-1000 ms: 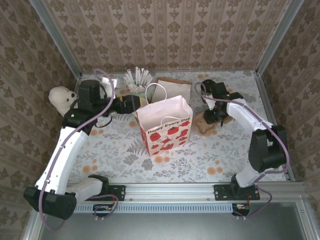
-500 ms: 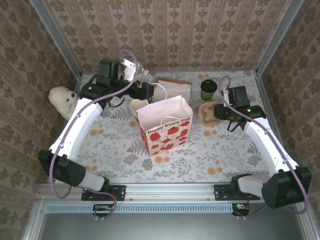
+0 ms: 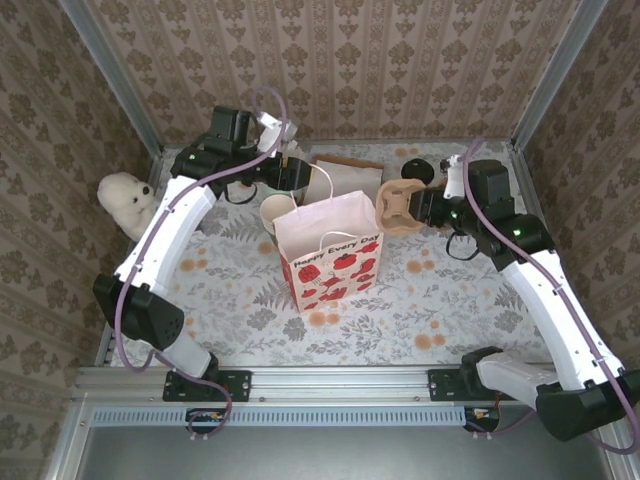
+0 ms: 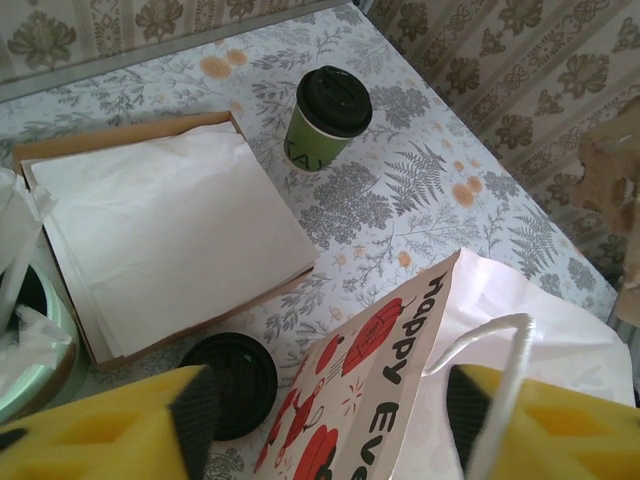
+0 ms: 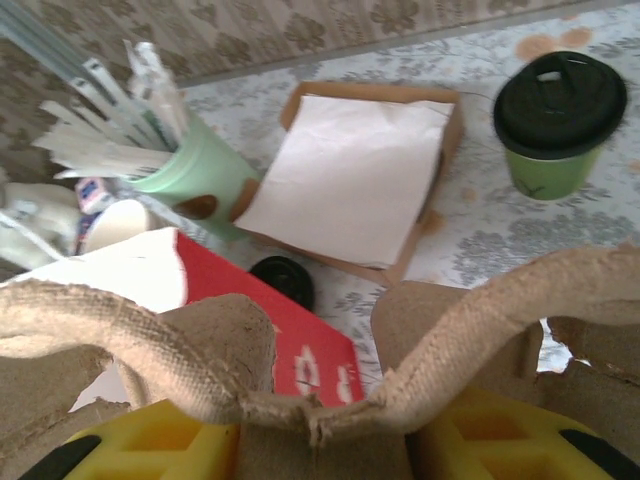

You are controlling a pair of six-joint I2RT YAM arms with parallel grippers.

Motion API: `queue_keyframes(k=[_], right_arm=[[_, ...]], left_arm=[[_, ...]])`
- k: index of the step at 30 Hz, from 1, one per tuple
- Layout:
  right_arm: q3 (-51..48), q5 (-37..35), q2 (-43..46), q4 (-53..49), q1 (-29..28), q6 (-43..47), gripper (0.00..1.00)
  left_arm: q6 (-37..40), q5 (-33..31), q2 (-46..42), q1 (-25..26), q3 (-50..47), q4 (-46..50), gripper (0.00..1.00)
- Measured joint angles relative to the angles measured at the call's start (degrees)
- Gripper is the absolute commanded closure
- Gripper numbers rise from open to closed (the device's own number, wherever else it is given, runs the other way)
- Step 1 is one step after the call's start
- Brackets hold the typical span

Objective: Pack the takeout coffee

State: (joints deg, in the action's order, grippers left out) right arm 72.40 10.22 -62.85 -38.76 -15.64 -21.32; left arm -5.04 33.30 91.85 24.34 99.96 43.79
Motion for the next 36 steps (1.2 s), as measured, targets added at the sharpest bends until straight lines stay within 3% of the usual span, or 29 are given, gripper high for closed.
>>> queue_keyframes(k=[8,16,27,36], right_arm=[[10.7,0.6,-4.3,0.1,-5.1,-3.6,0.59],[15.8,3.6,-11.3,3.0,-13.6,-7.7,0.57],[25.0,5.2,-21.1,2.1,-21.9,-10.3,0.53],[25.5,1.6,-23.4,-4.3,-23.9,-13.5,0.49]], left_arm=[[-0.7,0.9,1.0,0.0,0.5,1.0,0.65],[-0.8,3.7,1.2,0.0,0.8,1.1,0.76],[-1.0,6.2,1.2,0.0,0.9,1.1,1.0],[-1.2,7.1,1.2,0.0,0.8,1.0,1.0]])
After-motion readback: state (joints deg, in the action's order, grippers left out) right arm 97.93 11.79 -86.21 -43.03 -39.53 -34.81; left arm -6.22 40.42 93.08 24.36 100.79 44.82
